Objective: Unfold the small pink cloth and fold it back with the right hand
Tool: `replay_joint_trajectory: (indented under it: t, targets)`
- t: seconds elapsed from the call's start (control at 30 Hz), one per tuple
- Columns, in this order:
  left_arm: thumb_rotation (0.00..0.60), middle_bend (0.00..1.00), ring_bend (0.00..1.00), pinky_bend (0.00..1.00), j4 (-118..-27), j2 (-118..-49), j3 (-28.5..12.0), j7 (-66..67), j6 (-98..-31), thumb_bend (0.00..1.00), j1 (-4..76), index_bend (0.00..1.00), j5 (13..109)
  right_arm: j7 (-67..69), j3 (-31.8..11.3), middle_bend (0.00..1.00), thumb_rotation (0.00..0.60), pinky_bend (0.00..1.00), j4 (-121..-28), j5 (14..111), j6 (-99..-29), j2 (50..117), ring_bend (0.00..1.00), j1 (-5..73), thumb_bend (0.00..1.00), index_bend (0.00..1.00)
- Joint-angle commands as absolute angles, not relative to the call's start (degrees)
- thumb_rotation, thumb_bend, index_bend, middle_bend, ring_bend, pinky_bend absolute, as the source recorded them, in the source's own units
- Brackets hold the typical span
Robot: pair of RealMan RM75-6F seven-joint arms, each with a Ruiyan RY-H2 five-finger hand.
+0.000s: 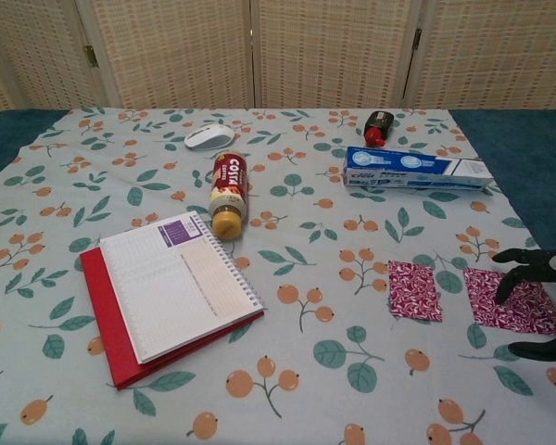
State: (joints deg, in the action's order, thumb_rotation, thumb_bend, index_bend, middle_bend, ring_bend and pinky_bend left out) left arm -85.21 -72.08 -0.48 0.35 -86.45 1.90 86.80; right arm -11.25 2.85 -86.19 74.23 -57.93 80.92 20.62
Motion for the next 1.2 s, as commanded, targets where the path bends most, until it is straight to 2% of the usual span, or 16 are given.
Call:
replay_joint_trajectory:
  t: [0.03,1.2]
  targets:
    - [0.600,0.06,0.10,0.00,-85.25,-72.09,-0.48,0.39,-86.42,0.29,1.92,0.11,86.80,-11.01,2.78,0.07,0.275,0.00,-86.14,74.44,-58.01,80.95,0.00,20.54,0.21,0.29]
    - [0.600,0.06,0.10,0.00,-84.37,-72.33,-0.57,-0.33,-86.16,0.29,1.95,0.11,86.42,-13.23,1.46,0.07,0.275,0.00,-87.56,74.82,-57.14,82.47,0.00,21.98,0.21,0.29]
